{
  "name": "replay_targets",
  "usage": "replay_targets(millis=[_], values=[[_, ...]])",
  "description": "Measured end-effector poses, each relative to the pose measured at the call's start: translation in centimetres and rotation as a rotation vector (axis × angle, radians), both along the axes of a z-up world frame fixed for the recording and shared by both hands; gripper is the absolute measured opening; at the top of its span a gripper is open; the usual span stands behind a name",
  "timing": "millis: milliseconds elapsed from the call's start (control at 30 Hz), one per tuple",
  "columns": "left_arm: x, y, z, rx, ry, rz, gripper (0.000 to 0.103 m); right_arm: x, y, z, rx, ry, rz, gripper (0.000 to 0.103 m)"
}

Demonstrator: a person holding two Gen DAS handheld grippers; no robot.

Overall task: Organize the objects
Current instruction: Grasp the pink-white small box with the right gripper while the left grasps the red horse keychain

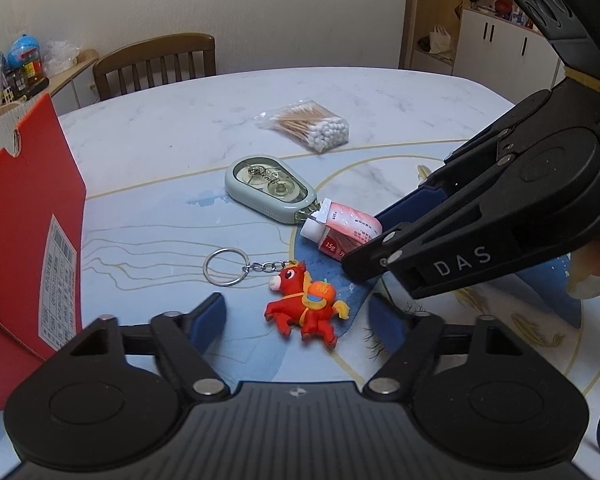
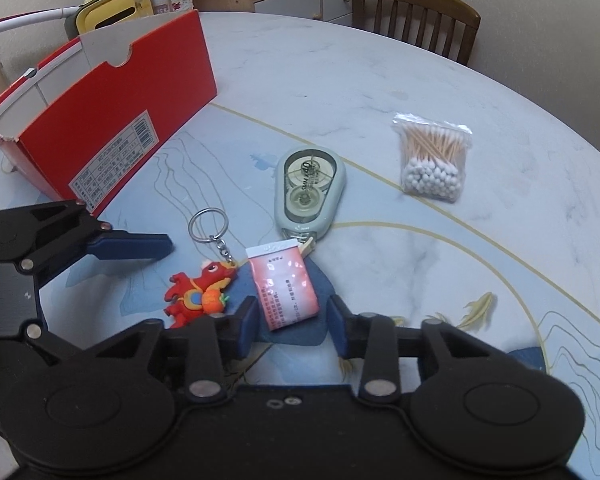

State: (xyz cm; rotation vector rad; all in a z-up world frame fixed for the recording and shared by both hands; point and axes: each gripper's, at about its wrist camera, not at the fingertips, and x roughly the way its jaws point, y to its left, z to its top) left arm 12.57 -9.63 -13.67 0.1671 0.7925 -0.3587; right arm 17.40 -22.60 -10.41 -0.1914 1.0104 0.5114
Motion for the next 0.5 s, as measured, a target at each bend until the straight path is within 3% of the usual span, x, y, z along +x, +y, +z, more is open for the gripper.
replay_targets(millis=[233,500], values=[[-0.1,-0.4,0.4,0.013,0.010,-0.030,0.043,-0.1,-0.4,0.2,0.022,0.017,-0.038,0.027],[-0.1,-0.1,1.1,-0.008,0.051,-0.001,0.039,-1.3,-1.7,1.3,0.054,0.007,-0.094,0.027]])
